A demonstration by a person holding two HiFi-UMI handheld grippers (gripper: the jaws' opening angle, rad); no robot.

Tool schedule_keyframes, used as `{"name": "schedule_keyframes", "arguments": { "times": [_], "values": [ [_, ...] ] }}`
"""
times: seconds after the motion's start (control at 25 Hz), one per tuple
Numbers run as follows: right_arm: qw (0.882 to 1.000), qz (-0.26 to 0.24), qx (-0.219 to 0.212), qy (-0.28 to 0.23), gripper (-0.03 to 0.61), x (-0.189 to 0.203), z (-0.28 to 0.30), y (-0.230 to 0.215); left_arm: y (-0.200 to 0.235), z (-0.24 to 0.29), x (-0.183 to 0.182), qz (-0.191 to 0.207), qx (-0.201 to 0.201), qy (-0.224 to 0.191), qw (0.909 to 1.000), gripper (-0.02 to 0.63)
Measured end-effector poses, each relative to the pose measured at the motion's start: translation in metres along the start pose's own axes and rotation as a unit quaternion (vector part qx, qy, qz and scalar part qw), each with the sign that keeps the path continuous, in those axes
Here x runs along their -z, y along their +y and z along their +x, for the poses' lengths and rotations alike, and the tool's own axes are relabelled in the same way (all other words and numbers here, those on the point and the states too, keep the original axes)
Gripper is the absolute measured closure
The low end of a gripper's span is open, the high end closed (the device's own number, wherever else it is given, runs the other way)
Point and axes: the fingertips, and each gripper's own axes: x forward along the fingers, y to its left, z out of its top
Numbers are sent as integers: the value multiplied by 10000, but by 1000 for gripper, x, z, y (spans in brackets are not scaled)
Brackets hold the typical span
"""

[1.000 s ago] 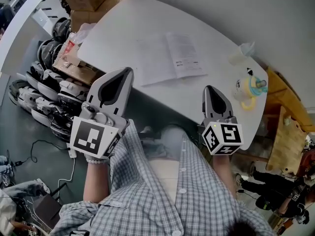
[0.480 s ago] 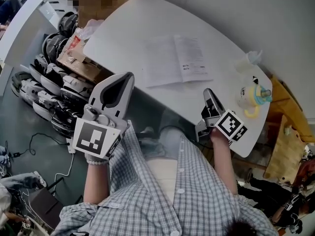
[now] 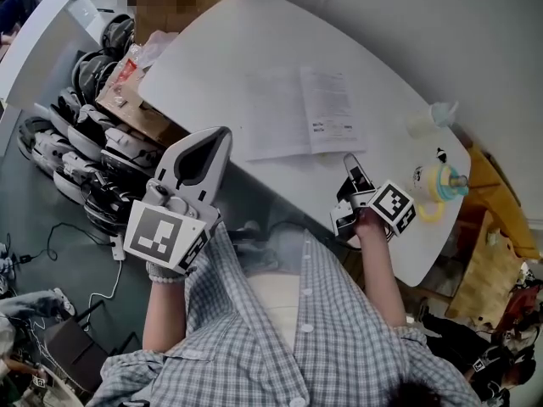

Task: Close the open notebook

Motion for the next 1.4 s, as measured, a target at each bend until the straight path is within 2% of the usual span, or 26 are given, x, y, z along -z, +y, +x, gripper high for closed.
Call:
{"name": "schedule_keyframes", "arguments": {
  "times": [0.4,0.56,0.76,1.4],
  "values": [
    [9969,651,266,350,462,14,31,-39,7,38,12,-4,1,276,9996,607],
    [9941,900,379,480,445,22,39,-51,8,49,14,-41,23,350,9994,607],
    [9914,1029,428,688,440,32,47,-66,9,59,17,-61,65,401,9992,607],
    [9845,1512,154,876,442,41,68,-74,5,75,19,-36,111,474,9988,607]
  ]
}}
